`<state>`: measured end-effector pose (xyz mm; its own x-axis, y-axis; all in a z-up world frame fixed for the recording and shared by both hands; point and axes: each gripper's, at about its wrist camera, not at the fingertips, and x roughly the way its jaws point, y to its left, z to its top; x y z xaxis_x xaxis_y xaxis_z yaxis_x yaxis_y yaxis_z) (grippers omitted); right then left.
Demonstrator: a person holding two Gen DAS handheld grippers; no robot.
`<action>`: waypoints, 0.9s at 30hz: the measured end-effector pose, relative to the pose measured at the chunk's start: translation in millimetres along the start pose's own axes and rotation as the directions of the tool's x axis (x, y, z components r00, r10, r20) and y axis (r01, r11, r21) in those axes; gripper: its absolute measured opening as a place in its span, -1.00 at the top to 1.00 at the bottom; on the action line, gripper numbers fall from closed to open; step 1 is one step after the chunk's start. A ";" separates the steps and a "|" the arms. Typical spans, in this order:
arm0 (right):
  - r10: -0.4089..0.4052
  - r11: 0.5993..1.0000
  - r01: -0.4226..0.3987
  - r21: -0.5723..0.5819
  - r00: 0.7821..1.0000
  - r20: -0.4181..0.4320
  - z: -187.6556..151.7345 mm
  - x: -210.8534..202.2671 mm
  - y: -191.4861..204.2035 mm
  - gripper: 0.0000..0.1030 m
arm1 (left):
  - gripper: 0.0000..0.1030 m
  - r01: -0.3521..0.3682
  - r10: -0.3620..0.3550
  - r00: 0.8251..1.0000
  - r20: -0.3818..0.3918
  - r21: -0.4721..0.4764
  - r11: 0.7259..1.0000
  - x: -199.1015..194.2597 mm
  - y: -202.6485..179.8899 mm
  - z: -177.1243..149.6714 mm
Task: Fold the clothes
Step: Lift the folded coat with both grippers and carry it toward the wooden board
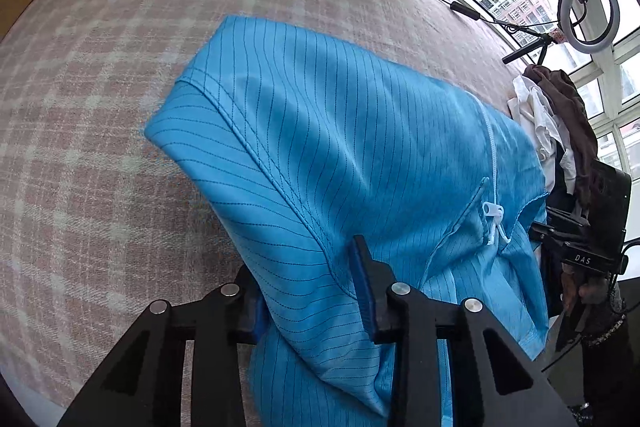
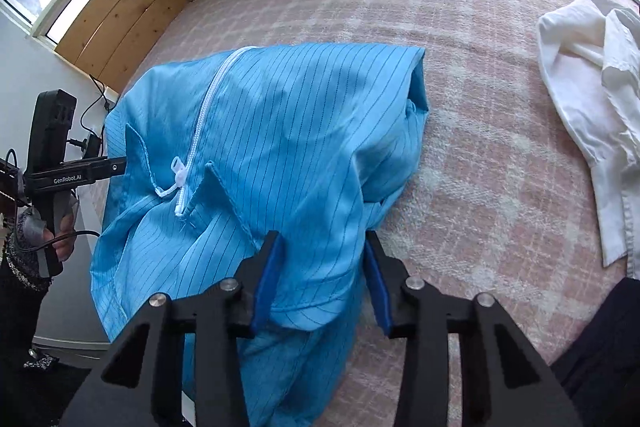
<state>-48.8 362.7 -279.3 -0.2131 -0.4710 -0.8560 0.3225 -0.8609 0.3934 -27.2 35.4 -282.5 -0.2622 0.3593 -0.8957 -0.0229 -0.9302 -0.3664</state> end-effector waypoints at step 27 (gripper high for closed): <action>0.058 0.978 -0.022 -0.208 0.984 0.170 131.2 -41.9 133.3 0.89 | 0.87 0.096 -0.107 0.965 0.240 0.055 0.994 -113.2 81.2 78.4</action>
<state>-117.9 242.4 -147.0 -0.3479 -0.5462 -0.7620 0.5122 -0.7915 0.3335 -75.1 -86.6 -191.2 -0.4818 0.4281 -0.7646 -0.1016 -0.8939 -0.4365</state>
